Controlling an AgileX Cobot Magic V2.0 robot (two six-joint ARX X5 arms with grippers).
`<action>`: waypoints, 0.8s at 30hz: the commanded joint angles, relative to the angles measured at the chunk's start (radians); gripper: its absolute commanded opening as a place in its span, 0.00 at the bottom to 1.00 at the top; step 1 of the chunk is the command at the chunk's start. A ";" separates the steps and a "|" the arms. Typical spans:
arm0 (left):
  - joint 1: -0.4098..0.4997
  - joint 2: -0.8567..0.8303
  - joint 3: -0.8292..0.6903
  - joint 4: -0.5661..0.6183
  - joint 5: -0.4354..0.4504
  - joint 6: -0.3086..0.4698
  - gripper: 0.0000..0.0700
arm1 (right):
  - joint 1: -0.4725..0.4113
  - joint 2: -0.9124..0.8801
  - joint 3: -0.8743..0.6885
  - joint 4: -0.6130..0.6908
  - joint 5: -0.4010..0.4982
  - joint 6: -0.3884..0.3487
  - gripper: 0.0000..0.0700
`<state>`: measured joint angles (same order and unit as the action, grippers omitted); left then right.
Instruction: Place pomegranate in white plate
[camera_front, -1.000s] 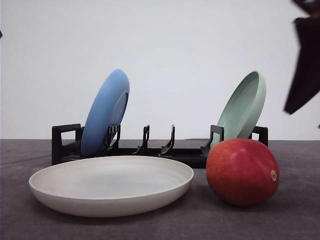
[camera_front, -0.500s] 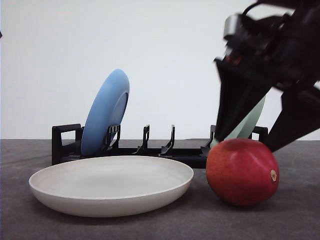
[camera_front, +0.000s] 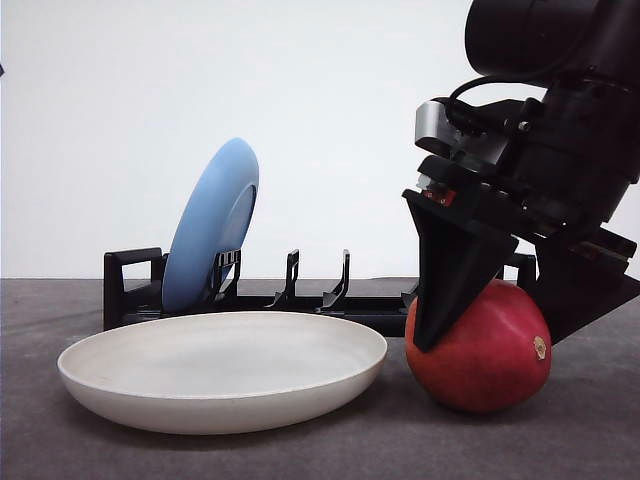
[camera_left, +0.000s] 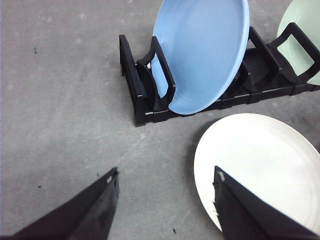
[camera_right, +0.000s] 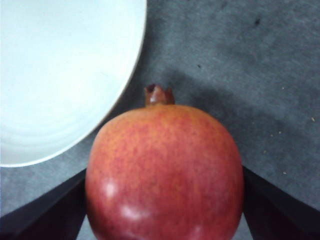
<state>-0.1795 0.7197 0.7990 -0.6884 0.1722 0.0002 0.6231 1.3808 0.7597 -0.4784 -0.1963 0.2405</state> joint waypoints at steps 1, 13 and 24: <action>0.000 0.006 0.008 0.005 0.005 0.011 0.50 | 0.010 0.011 0.042 -0.035 0.003 -0.009 0.66; 0.000 0.006 0.008 0.002 0.005 0.011 0.50 | 0.115 0.175 0.384 -0.222 0.014 -0.129 0.66; 0.000 0.006 0.008 0.007 0.005 0.011 0.50 | 0.219 0.395 0.578 -0.132 0.013 -0.171 0.66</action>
<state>-0.1791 0.7197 0.7990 -0.6914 0.1722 0.0002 0.8292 1.7531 1.3136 -0.6237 -0.1825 0.0847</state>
